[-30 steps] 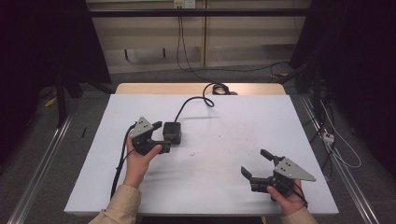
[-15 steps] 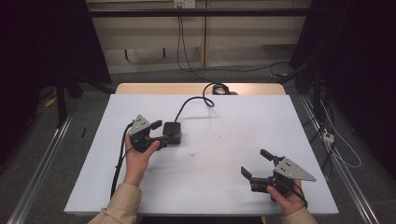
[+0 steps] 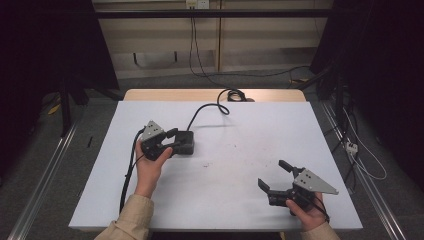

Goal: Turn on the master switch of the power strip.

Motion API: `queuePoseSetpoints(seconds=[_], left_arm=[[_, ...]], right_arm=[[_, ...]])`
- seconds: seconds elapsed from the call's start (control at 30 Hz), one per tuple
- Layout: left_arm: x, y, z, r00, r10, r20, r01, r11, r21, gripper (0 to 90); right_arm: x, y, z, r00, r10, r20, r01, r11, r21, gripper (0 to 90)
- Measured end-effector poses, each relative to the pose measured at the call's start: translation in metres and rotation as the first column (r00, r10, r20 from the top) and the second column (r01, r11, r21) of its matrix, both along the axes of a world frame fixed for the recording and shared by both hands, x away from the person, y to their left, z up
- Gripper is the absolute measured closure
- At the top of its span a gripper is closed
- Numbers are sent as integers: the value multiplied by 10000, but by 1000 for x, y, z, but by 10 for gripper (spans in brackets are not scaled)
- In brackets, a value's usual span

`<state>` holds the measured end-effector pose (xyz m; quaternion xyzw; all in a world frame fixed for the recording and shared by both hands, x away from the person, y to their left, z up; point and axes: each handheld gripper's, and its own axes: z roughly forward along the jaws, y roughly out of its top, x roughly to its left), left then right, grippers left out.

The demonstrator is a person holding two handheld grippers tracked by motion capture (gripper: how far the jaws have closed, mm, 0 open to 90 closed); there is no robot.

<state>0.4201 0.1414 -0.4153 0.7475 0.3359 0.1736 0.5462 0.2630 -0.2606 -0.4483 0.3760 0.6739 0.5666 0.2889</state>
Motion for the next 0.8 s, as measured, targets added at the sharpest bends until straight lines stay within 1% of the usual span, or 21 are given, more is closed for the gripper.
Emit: queuePoseSetpoints(seconds=[0.17, 0.2, 0.3, 0.53, 0.6, 0.8], left_arm=[[1, -1, 0, 10000, 2, -59, -2, 10000, 25, 506], [2, 0, 0, 10000, -38, -31, 38, 10000, 84, 526], [3, 0, 0, 9999, -3, -120, 3, 10000, 1, 535], [4, 0, 0, 9999, 4, -112, -3, 10000, 88, 555], [5, 1, 0, 9998, 22, -176, -22, 10000, 46, 569], [7, 1, -2, 9997, 74, -244, -71, 9999, 102, 585]], right_arm=[[0, 0, 0, 10000, 3, 8, -3, 10000, 3, 44], [0, 0, 0, 10000, 0, -1, 0, 10000, 5, 44], [0, 0, 0, 10000, -4, -6, 4, 10000, 6, 44], [0, 0, 0, 10000, 10, -8, -10, 10000, -5, 44], [0, 1, 0, 10000, 20, -8, -20, 10000, -17, 44], [0, 1, 0, 10000, 11, -8, -11, 10000, -53, 44]])
